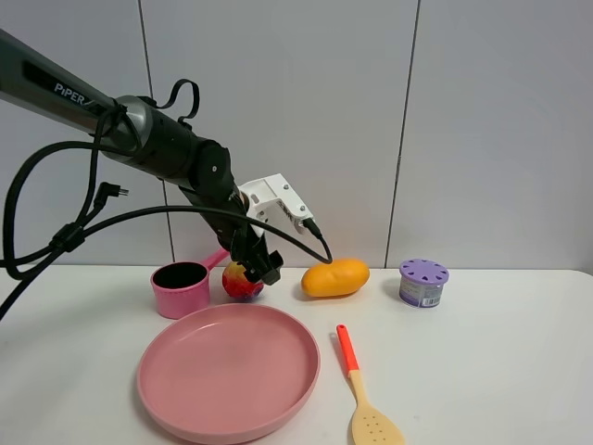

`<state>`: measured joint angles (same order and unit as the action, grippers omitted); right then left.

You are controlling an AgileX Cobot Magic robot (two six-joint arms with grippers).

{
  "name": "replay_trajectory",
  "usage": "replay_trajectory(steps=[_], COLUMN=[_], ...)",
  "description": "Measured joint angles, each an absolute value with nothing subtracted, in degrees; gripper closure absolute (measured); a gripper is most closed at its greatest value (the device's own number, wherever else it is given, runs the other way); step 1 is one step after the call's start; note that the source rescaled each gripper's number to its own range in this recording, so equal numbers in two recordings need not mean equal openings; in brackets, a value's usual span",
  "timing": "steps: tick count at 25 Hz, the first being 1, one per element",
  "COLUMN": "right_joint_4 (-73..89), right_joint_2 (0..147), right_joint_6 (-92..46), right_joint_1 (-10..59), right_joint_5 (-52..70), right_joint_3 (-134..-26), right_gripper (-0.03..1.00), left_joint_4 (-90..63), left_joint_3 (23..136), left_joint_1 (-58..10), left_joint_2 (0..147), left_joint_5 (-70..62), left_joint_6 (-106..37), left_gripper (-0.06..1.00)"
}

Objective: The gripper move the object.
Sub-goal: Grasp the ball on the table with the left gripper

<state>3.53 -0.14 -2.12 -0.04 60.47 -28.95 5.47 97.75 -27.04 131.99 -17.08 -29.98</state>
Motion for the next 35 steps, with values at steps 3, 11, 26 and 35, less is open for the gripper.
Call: replay_trajectory(steps=[3,11,26,35], right_joint_4=[3.53,3.53,3.53,3.53], right_joint_2=[-0.14,-0.14,-0.14,-0.14], right_joint_6=[-2.12,-2.12,-2.12,-2.12], right_joint_1=[-0.04,-0.04,-0.04,-0.04], right_joint_5=[60.47,60.47,60.47,60.47], right_joint_3=[-28.95,-28.95,-28.95,-28.95], right_gripper=[-0.03,-0.03,-0.03,-0.03], left_joint_4=[5.47,5.47,5.37,5.19], left_joint_3=[97.75,97.75,97.75,97.75], left_joint_1=[-27.04,-26.25,-26.19,-26.19], left_joint_2=[131.99,131.99,135.00,136.24], left_joint_5=[-17.13,-17.13,-18.32,-17.34], left_joint_6=[-29.98,-29.98,-29.98,-29.92], left_gripper=[0.00,0.00,0.00,0.19])
